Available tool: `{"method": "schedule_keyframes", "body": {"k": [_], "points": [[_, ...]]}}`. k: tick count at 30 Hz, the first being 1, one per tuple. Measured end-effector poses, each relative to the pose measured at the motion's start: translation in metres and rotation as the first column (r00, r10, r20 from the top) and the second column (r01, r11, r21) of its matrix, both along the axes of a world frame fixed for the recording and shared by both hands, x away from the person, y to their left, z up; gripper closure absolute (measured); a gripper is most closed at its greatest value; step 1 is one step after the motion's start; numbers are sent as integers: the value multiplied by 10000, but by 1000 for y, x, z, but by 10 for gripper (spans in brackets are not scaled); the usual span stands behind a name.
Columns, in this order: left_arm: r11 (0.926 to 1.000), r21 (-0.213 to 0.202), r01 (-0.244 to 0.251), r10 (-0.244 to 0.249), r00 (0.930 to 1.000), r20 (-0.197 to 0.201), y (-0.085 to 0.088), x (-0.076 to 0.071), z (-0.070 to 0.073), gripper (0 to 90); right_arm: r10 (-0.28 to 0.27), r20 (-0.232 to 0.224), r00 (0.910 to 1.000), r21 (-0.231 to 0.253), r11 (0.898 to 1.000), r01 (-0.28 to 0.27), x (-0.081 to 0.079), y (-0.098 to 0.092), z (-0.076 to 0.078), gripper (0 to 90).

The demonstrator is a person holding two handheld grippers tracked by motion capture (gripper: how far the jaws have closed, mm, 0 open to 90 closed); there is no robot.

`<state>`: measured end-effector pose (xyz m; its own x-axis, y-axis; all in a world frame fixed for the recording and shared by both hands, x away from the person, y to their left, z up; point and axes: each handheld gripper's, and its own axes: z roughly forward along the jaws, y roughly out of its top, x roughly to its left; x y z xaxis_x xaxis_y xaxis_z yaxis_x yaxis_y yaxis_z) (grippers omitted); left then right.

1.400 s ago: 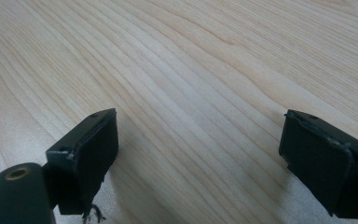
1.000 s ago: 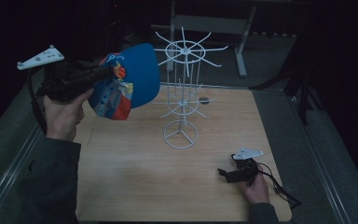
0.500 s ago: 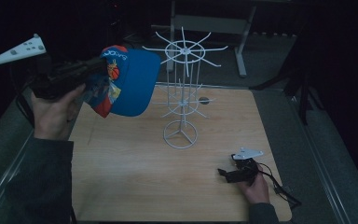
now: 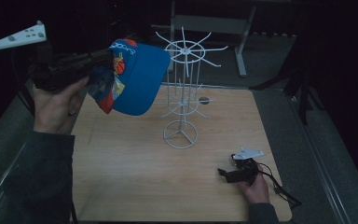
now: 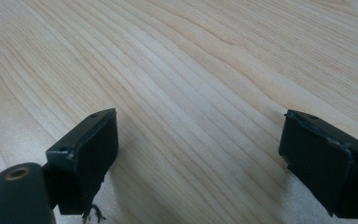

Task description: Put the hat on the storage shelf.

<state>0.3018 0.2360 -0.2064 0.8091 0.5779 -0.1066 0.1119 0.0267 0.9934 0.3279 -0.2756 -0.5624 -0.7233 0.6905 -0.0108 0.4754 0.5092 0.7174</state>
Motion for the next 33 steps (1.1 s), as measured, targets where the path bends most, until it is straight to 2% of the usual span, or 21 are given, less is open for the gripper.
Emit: {"method": "schedule_keyframes", "body": {"k": [11,20,23,26,30,33], "points": [[9993,137,348,-349,9993,105,-20,4,6,897,2,-4,10000,-2,10000,-2,0,0,0,116],[9957,181,903,-912,9944,535,-45,3,17,897,0,-2,10000,-2,10000,0,0,0,0,116],[9925,500,1113,-1142,9917,586,-58,6,16,897,1,-2,10000,-2,10000,-1,0,0,0,116],[9857,1241,1143,-1205,9917,440,-76,12,9,897,2,-2,10000,-2,10000,-2,0,0,0,116],[9640,2241,1428,-1528,9879,276,-94,16,-7,896,2,-3,10000,-1,10000,-2,0,0,0,116],[9491,2705,1612,-1700,9854,92,-99,17,-20,895,5,1,10000,-1,10000,-5,0,0,0,116]]}}
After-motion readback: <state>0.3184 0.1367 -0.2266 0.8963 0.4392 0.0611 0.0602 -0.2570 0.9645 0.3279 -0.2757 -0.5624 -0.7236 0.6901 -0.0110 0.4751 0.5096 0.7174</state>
